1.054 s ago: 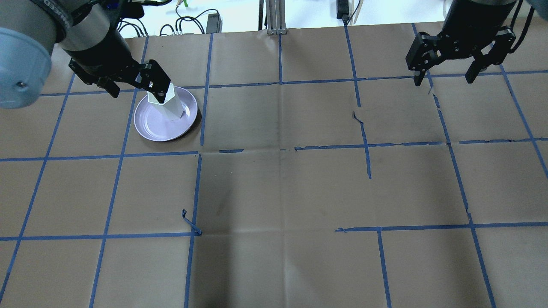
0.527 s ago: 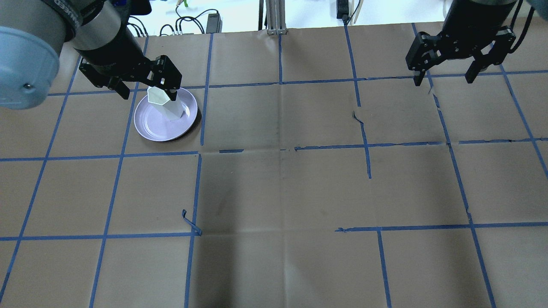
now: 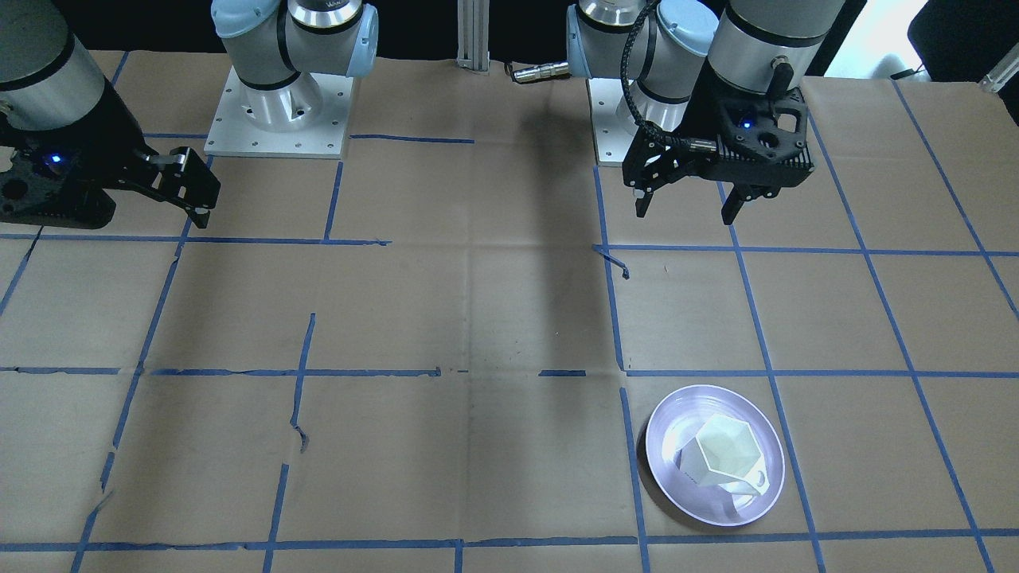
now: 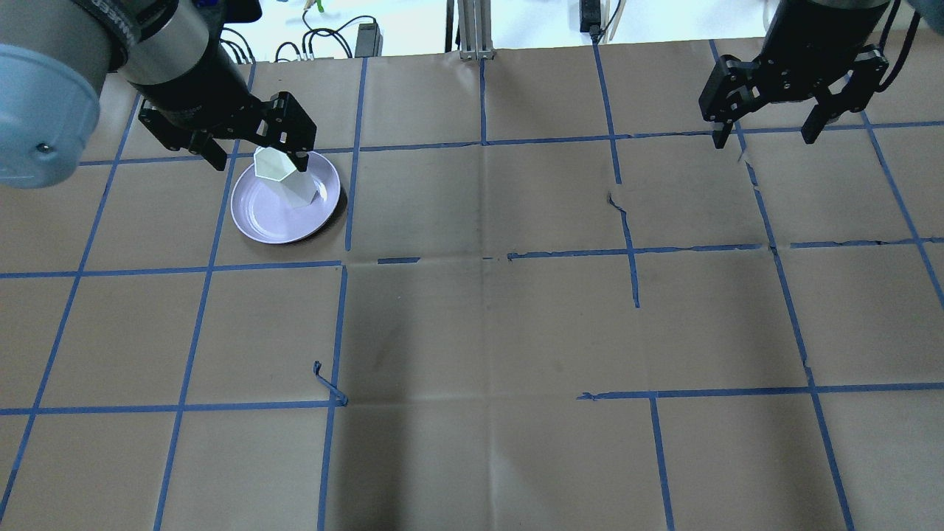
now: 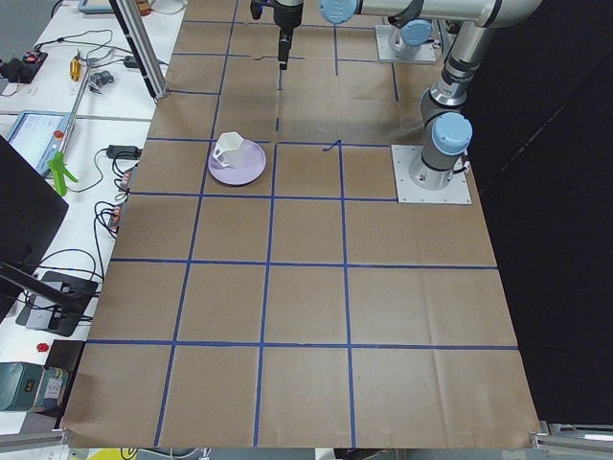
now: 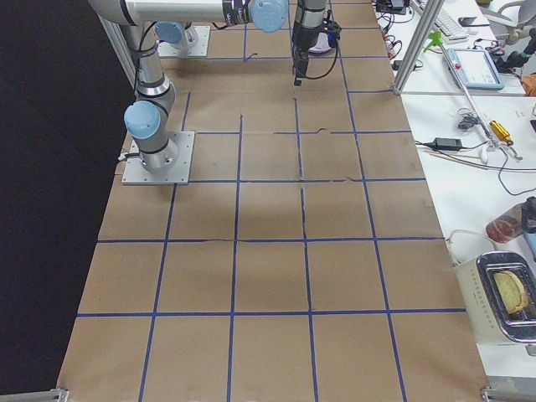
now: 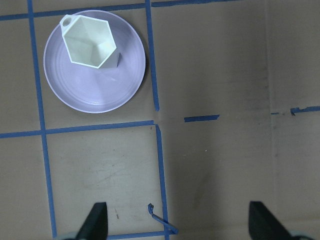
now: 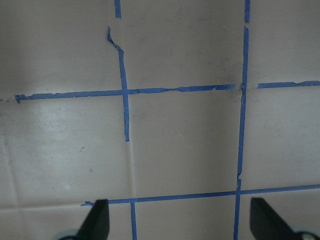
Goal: Flip cup and place on plate
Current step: 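Raise the left gripper away from the mug on the plate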
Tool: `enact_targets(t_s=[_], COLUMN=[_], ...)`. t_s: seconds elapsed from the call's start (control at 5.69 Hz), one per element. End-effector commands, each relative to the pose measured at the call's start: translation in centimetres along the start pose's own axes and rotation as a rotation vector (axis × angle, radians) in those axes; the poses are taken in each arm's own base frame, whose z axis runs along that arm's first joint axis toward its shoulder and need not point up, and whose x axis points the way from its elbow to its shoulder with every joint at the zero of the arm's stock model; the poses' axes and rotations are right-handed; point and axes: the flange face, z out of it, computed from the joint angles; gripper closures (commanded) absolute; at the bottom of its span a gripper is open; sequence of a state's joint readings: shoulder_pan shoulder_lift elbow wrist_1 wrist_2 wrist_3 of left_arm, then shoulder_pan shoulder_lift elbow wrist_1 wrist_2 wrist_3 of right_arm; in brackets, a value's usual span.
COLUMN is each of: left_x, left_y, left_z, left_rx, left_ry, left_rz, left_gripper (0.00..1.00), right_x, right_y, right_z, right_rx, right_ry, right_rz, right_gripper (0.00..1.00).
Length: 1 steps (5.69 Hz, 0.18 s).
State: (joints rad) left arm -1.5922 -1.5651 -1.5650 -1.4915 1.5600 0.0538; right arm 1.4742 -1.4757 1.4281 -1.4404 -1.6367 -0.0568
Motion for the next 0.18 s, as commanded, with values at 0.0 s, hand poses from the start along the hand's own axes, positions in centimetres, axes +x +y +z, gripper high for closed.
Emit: enact_targets(t_s=[0.0], left_x=[0.02], left_y=[0.02], left_z=[-0.03], left_rx=[0.0], left_ry=[0.001], left_rz=[0.0], left_gripper=[0.01], right_x=[0.0], right_y=[0.0], right_z=[0.0], right_rx=[0.0], right_ry=[0.0], right_rz=[0.0], right_gripper=[0.0])
